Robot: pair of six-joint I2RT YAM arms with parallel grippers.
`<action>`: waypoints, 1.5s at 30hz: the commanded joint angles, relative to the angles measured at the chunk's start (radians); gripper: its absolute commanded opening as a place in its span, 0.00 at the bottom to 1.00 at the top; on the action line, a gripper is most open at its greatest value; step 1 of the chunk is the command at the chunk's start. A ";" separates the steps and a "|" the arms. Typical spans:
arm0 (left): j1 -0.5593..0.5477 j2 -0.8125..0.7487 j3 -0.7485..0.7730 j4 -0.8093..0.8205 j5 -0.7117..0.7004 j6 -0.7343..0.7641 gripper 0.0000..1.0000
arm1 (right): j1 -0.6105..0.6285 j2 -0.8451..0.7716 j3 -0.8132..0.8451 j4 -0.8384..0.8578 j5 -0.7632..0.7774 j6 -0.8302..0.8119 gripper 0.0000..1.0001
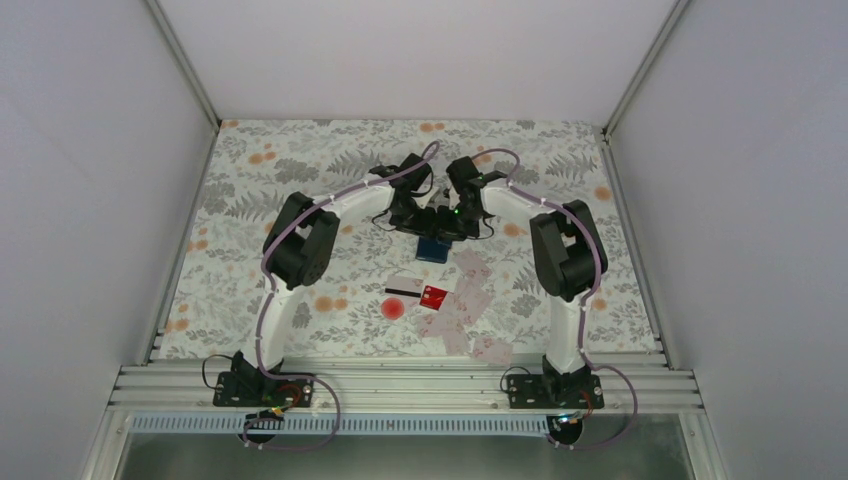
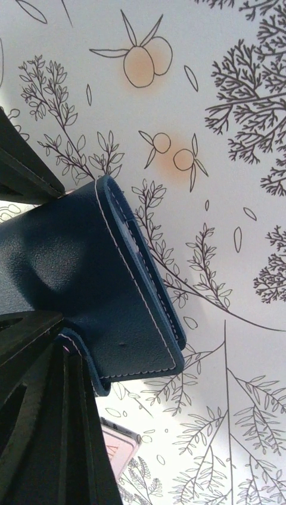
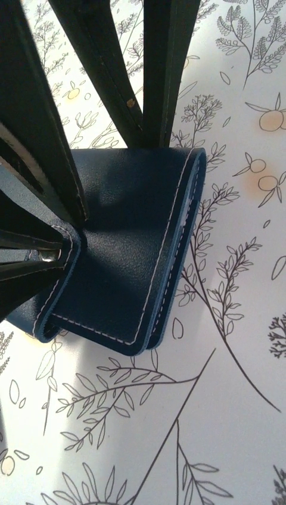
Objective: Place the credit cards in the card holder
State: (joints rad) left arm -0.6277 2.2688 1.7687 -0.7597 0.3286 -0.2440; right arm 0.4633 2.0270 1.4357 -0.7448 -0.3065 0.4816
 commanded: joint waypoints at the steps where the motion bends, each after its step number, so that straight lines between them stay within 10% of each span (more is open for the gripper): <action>1: -0.009 0.037 -0.039 -0.026 0.024 -0.008 0.44 | 0.045 0.057 0.003 0.012 -0.038 -0.006 0.06; 37: 0.005 0.021 -0.078 -0.005 0.022 0.007 0.35 | 0.049 -0.061 0.058 -0.079 -0.029 -0.026 0.05; 45: 0.004 0.015 -0.088 0.000 0.023 0.012 0.35 | 0.032 -0.090 0.117 -0.133 0.103 -0.040 0.28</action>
State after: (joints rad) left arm -0.6094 2.2547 1.7256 -0.7116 0.3534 -0.2470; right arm 0.4984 1.9659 1.4971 -0.8375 -0.2890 0.4526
